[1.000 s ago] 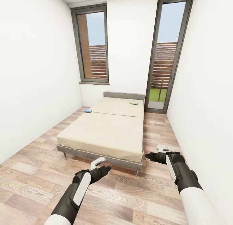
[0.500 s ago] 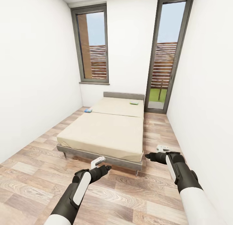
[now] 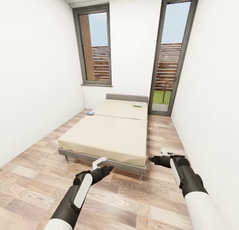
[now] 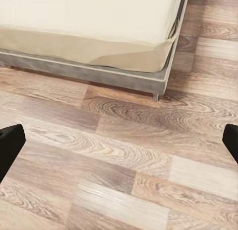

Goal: Put all the toys in the child's room - the three board games (two on the bed and one on the table), the two jigsaw puzzles on the table, and the tennis ball on the table - inside the toy box on the table in the child's room.

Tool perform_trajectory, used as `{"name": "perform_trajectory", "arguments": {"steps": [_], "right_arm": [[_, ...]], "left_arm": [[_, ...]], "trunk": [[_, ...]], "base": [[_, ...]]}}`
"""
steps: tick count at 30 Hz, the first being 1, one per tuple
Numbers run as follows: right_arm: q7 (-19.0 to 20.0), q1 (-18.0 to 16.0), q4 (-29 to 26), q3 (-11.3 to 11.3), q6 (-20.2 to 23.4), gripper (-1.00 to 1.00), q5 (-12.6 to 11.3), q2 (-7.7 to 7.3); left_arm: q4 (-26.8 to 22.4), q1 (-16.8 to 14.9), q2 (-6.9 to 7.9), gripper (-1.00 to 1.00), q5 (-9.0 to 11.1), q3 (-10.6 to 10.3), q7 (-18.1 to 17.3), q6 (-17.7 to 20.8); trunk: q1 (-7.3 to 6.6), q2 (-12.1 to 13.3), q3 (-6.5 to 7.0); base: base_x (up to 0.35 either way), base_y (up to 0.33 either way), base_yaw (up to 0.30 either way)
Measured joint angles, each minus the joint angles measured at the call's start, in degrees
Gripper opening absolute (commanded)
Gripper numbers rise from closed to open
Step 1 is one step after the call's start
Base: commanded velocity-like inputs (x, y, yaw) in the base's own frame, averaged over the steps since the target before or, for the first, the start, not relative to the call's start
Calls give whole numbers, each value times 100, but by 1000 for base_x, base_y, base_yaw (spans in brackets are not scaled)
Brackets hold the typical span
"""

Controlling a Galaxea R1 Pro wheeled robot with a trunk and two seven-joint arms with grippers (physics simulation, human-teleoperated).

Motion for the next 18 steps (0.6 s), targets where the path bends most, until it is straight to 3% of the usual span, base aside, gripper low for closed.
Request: {"name": "perform_trajectory", "arguments": {"steps": [7, 18], "right_arm": [[2, 0, 0, -2, 0, 100, 1, -2], [2, 0, 0, 3, 0, 100, 1, -4]], "left_arm": [[-35, 0, 0, 100, 2, 49, -3, 2], [-82, 0, 0, 100, 2, 60, -8, 1]], "trunk": [[-2, 0, 0], [-3, 0, 0]], "base": [[155, 0, 0], [289, 0, 0]]}}
